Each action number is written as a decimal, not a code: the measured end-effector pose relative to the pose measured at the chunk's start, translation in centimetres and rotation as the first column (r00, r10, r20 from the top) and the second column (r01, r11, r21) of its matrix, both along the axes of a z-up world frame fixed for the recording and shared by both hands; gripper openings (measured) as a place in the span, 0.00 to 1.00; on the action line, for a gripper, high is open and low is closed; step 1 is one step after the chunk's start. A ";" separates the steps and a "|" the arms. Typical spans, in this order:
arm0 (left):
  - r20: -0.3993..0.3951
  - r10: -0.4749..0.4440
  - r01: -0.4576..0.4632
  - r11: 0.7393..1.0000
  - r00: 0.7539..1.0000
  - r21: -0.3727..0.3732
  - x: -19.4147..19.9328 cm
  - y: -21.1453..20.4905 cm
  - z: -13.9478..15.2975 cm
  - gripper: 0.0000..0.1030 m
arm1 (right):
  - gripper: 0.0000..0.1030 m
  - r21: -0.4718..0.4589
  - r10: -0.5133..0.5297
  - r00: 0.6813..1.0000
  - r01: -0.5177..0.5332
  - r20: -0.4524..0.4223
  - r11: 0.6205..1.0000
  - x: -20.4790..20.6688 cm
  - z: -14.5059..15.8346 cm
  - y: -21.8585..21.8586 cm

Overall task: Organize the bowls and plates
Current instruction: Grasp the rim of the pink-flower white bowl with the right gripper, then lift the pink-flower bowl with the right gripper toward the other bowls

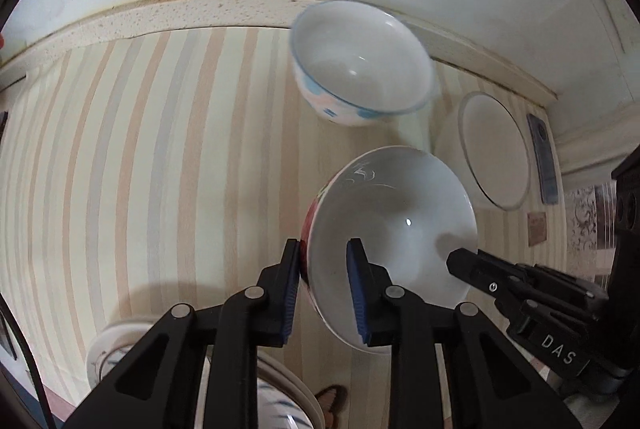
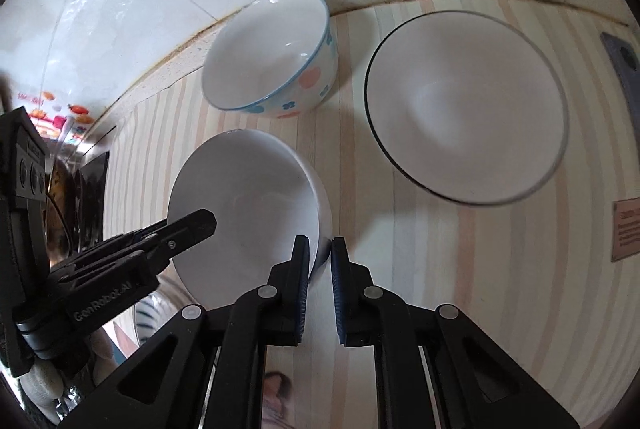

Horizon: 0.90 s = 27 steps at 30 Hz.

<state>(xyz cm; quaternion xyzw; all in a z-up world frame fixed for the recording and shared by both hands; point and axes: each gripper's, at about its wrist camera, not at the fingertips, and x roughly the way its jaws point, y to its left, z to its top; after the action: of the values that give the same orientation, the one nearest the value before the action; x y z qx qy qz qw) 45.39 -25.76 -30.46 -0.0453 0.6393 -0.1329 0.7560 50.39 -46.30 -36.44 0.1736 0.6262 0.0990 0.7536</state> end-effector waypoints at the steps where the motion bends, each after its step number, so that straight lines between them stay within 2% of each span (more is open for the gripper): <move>1: 0.004 -0.010 0.010 1.000 1.000 -0.005 -0.8 -0.4 0.5 0.20 | 0.12 -0.006 0.004 1.000 -0.004 0.006 1.000 -0.6 0.4 -0.2; 7: 0.031 -0.087 0.087 0.996 0.996 0.014 -5.7 -2.5 1.8 0.20 | 0.12 -0.024 0.010 1.000 -0.010 0.015 1.000 -5.8 2.6 -2.2; 11: 0.006 -0.121 0.121 0.993 0.993 0.000 -8.3 -3.5 1.3 0.20 | 0.12 -0.039 0.004 1.000 -0.004 -0.003 0.999 -10.4 3.1 -3.6; 15: -0.018 -0.166 0.167 0.986 0.986 0.017 -10.4 -4.3 0.1 0.20 | 0.12 -0.028 -0.030 0.999 0.029 -0.023 0.999 -13.8 2.7 -4.9; 21: -0.056 -0.208 0.210 0.976 0.977 0.051 -11.6 -6.1 -2.1 0.20 | 0.12 -0.020 -0.067 0.996 0.066 -0.051 0.998 -16.6 1.1 -6.0; 27: -0.066 -0.235 0.239 0.969 0.970 0.066 -12.3 -7.3 -3.0 0.20 | 0.12 -0.014 -0.102 0.993 0.101 -0.060 0.995 -18.1 0.2 -7.1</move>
<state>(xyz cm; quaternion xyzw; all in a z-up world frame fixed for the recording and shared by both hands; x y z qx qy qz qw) 33.07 -33.09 -33.48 0.0554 0.6663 -0.1972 0.7170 32.29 -53.44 -36.20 0.2037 0.6397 0.0517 0.7393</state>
